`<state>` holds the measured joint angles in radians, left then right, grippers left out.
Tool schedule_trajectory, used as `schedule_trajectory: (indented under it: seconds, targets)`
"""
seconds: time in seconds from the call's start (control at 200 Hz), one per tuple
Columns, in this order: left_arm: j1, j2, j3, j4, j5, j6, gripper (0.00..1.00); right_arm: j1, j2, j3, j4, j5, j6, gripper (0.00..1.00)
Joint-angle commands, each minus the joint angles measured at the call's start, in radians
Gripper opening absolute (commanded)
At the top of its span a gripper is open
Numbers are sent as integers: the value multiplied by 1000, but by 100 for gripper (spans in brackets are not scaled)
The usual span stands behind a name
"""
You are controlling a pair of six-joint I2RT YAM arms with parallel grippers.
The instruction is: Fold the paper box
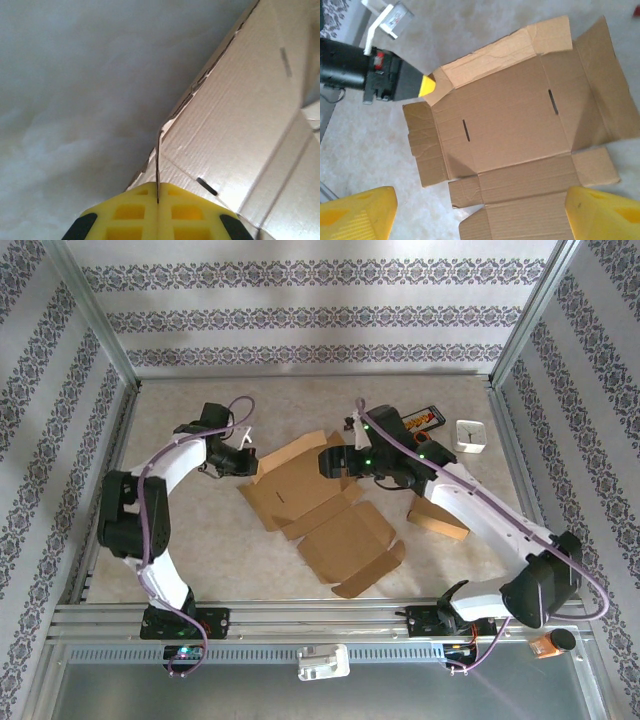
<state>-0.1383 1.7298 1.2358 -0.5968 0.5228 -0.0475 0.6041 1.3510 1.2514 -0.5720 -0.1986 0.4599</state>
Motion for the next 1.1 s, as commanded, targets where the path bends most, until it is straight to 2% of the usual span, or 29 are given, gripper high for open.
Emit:
schedule_trajectory:
  seconds: [0.0, 0.105, 0.195, 0.29, 0.355, 0.485, 0.63, 0.764, 0.919, 1.099]
  targets:
    - [-44, -160, -11, 125, 10, 99, 0, -44, -90, 50, 24, -5, -161, 86]
    - [-46, -253, -25, 215, 75, 125, 0, -55, -159, 61, 54, 44, -320, 86]
    - [-60, -331, -51, 294, 127, 196, 0, -50, -248, 10, 164, 67, -513, 86]
    - [-97, -407, -63, 333, 105, 304, 0, -25, -358, -105, 339, 16, -802, 87]
    - [-128, -443, -44, 327, 75, 372, 0, 3, -398, -147, 395, -14, -1007, 92]
    - [-165, -456, 34, 248, 32, 468, 0, 35, -361, -70, 306, -36, -1279, 86]
    - [-186, -416, 87, 145, -7, 518, 0, 56, -273, -21, 257, 45, -1514, 75]
    - [-223, -399, 78, 118, -31, 540, 0, 54, -176, 31, 202, 30, -1581, 67]
    - [-265, -395, 34, 157, -68, 552, 0, 51, -60, 62, 185, 8, -1561, 58]
    - [-271, -388, 10, 188, -90, 533, 0, 49, 34, 85, 197, 53, -1487, 51]
